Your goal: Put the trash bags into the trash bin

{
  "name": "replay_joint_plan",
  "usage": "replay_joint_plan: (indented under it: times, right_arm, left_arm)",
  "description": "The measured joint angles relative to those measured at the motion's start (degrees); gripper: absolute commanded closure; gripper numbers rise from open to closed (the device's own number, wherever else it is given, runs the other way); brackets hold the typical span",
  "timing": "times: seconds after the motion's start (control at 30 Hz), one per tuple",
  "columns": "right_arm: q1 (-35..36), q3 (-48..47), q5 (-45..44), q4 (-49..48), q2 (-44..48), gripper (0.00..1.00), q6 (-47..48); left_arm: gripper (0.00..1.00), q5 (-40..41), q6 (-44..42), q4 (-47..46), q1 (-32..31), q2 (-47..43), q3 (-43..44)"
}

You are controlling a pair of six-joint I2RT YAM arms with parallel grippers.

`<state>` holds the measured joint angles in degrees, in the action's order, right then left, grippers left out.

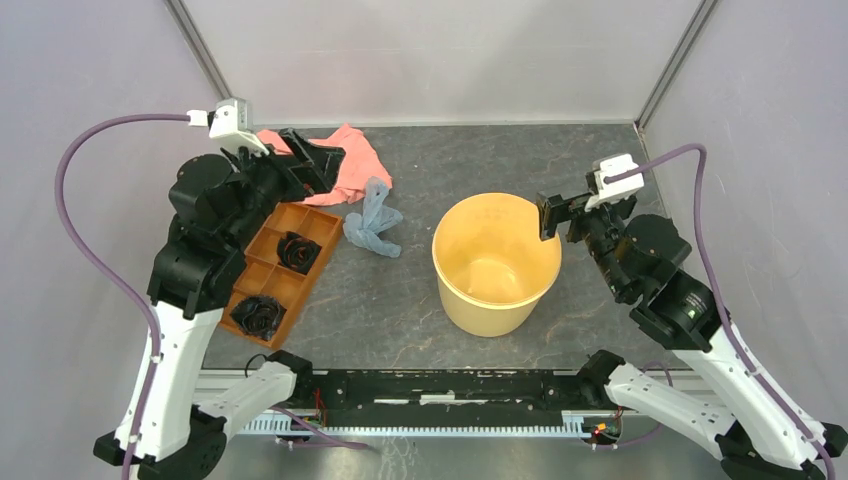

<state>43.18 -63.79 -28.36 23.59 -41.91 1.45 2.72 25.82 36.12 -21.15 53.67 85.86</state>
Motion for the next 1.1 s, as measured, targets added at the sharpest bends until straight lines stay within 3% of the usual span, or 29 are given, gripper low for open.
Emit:
replay_joint_plan:
  times: [0.33, 0.57, 0.7, 0.9, 1.1]
  right_arm:
    - [-3.23, -1.68, 8.39, 0.9, -3.08, 0.02, -2.14]
    - [-3.67, -1.66, 14.84, -0.2, -3.67, 0.02, -2.75]
    - [-3.74, -1.53, 17.86, -1.7, -3.04, 0.02, -3.28]
    - [-3.87, -0.83, 20.13, -3.58, -0.72, 0.02, -3.8]
    - [-3.91, -0.83, 21.16, -5.05, 0.57, 0.02, -3.8]
  left_arm:
    - [0.0, -4.96, -0.02, 2.47, 1.57, -0.85, -3.98]
    - [0.0, -10.8, 0.13, 3.04, 1.81, -4.42, -18.25]
    - [0.0, -16.98, 2.47, -0.13, 1.16, -5.27, -31.8]
    - [0.01, -19.34, 9.73, -7.26, -10.69, -4.15, -48.78]
    - [0.04, -18.82, 14.95, -17.14, -18.84, 3.26, -52.81]
